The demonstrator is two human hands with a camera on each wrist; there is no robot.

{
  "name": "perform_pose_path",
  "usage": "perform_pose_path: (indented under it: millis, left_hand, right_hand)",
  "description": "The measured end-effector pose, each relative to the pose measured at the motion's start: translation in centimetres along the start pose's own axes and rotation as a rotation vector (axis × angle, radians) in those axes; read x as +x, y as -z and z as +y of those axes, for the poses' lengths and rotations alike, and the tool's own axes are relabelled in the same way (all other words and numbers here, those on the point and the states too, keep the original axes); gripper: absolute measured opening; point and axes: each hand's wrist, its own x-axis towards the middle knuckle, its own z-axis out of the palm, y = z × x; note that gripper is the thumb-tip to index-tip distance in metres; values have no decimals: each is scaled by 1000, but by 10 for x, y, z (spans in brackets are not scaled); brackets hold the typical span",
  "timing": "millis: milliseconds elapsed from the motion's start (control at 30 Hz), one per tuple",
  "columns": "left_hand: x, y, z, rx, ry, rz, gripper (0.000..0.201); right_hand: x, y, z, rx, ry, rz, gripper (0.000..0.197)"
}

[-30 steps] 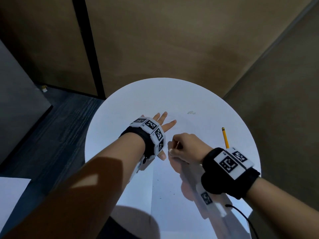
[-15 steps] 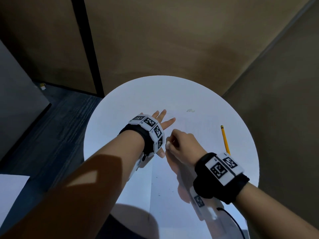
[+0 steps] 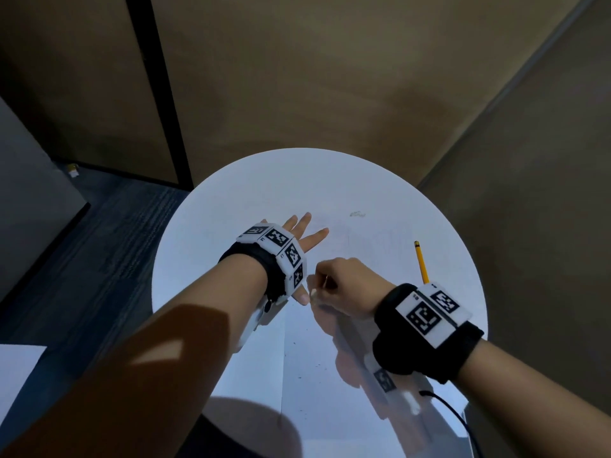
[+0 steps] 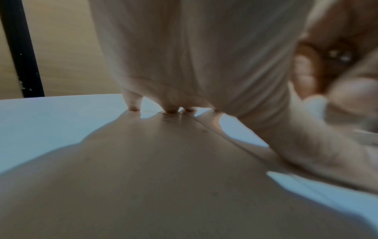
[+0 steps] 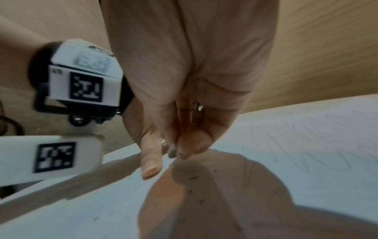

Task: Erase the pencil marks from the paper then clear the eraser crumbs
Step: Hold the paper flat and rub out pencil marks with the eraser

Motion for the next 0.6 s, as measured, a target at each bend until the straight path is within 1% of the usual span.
perform_pose_path:
  millis: [67, 133, 233, 300, 367, 400, 467, 567, 600]
  left_hand:
    - [3, -1, -1, -10, 4, 0, 127]
    - [5, -4, -3, -12, 5, -4, 127]
    - [5, -3, -6, -26, -15, -2, 122]
    - [7, 4, -9, -51, -30, 1, 106]
    - [9, 12, -11, -37, -4, 13, 86]
    - [9, 14, -11, -24, 19, 20, 80]
    - [11, 14, -11, -4, 46, 12, 76]
    - [12, 13, -8, 26, 53, -6, 77]
    - [12, 14, -7, 36, 52, -4, 77]
  right_hand:
    - [7, 0, 3, 66, -17, 120, 9]
    - [8, -5, 4, 86, -35, 170, 5]
    - [4, -9, 5, 88, -41, 154, 8]
    - [3, -7, 5, 89, -48, 143, 7]
    - [5, -6, 5, 97, -58, 130, 4]
    - [6, -6, 6, 99, -54, 126, 5]
    - [6, -6, 6, 94, -44, 112, 7]
    - [9, 0, 7, 86, -53, 72, 8]
    - [12, 2, 7, 95, -54, 81, 8]
